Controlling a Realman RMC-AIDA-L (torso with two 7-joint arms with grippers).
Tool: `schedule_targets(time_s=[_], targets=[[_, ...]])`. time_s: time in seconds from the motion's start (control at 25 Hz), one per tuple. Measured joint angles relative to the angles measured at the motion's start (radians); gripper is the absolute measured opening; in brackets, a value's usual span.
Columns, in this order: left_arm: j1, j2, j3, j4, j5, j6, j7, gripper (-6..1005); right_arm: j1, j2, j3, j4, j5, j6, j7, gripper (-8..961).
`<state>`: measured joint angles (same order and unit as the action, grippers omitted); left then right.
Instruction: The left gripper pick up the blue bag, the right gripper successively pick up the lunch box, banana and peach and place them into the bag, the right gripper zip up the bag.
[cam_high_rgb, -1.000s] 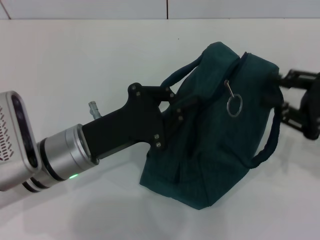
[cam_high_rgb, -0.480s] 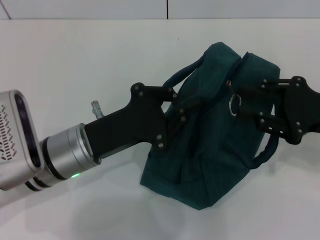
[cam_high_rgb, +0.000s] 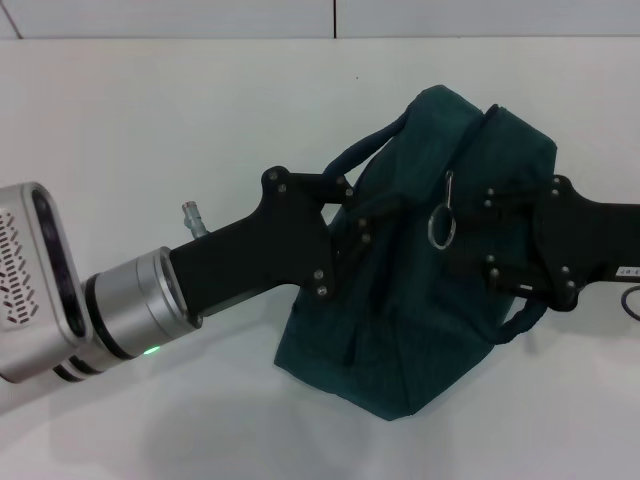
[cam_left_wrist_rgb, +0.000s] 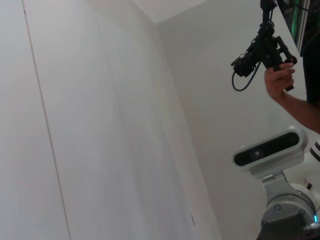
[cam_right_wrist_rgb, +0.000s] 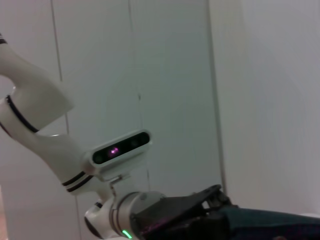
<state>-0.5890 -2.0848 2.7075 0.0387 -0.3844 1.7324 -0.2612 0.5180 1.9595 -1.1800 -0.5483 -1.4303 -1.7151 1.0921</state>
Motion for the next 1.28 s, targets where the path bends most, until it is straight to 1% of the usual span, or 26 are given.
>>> schedule_targets(time_s=[0.2, 0.4, 0.48, 0.72, 0.96, 1.16, 1.28], targets=[[0.000, -0.001, -0.003, -0.004, 0.000, -0.002, 0.000, 68, 0.008, 0.003, -0.012, -0.006, -0.009, -0.001, 0.013, 372], [0.000, -0.001, -0.005, -0.005, -0.003, -0.002, 0.000, 67, 0.018, 0.019, -0.009, -0.007, -0.030, 0.003, 0.020, 372], [0.001, -0.001, -0.005, -0.005, -0.005, -0.002, 0.001, 67, 0.016, 0.021, -0.003, -0.007, -0.028, 0.003, 0.019, 371], [0.008, 0.000, -0.006, -0.005, -0.009, -0.002, 0.000, 67, -0.001, 0.023, 0.053, -0.007, -0.020, -0.012, 0.022, 361], [0.009, 0.002, -0.006, -0.005, -0.010, -0.003, 0.001, 66, -0.003, 0.028, 0.062, -0.007, -0.019, -0.021, 0.018, 302], [0.009, 0.002, -0.006, -0.006, -0.010, -0.004, 0.011, 66, -0.002, 0.029, 0.064, -0.007, -0.018, -0.024, 0.009, 307], [0.009, 0.002, -0.006, -0.006, -0.010, -0.004, 0.012, 66, -0.001, 0.029, 0.067, -0.008, -0.018, -0.024, -0.016, 227]])
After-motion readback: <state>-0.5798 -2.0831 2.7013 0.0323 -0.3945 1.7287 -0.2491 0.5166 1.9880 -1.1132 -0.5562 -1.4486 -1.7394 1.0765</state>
